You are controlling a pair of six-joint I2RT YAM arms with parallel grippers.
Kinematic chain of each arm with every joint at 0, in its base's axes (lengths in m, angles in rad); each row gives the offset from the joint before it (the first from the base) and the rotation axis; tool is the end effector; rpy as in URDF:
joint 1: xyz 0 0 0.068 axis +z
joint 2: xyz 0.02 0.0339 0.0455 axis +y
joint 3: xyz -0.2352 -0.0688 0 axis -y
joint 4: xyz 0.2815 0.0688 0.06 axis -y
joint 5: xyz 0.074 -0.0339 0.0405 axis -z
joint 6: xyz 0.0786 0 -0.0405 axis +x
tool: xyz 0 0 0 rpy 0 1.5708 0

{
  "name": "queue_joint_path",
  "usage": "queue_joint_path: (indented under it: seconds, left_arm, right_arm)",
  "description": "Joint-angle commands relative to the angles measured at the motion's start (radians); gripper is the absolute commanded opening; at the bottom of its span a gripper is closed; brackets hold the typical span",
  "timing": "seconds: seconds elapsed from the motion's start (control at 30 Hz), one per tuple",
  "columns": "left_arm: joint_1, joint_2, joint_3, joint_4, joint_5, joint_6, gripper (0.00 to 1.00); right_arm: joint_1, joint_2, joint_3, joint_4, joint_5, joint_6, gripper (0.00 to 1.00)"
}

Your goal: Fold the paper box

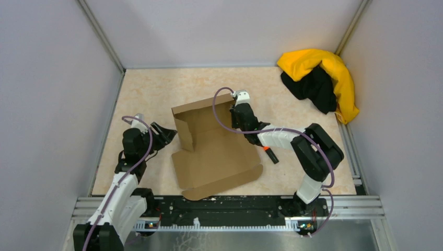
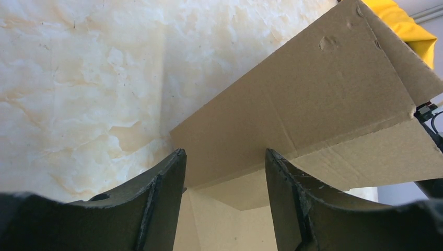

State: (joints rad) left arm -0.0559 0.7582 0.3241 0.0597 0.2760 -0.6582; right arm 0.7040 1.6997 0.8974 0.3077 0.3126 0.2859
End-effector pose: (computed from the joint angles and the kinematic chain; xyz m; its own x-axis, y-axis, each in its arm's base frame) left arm 0.2675 -0.0364 0.1565 -0.4767 -0.5628 -0.6753 0.0195 0.7613 -0.6482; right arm 0.3358 0.2534 0.1154 -0.4627 -0.0408 -0.8856 -0.2909 0.9506 0.1082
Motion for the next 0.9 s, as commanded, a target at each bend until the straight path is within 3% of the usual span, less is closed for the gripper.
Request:
queue_joint_path:
  seconds: [0.0, 0.4, 0.87]
  left_arm:
    - [-0.009, -0.025, -0.026, 0.0, 0.005, 0.021, 0.63]
    - [-0.05, -0.055, -0.075, 0.099, 0.002, 0.028, 0.68]
    - [-0.145, 0.078, -0.012, 0.168, -0.17, 0.114, 0.69]
  right_arm:
    - [0.004, 0.027, 0.013, -0.007, -0.029, 0.038, 0.0]
    - [0.021, 0.042, 0.041, -0.037, -0.012, 0.036, 0.0]
    - [0.088, 0.047, 0.062, -0.074, 0.054, 0.007, 0.0]
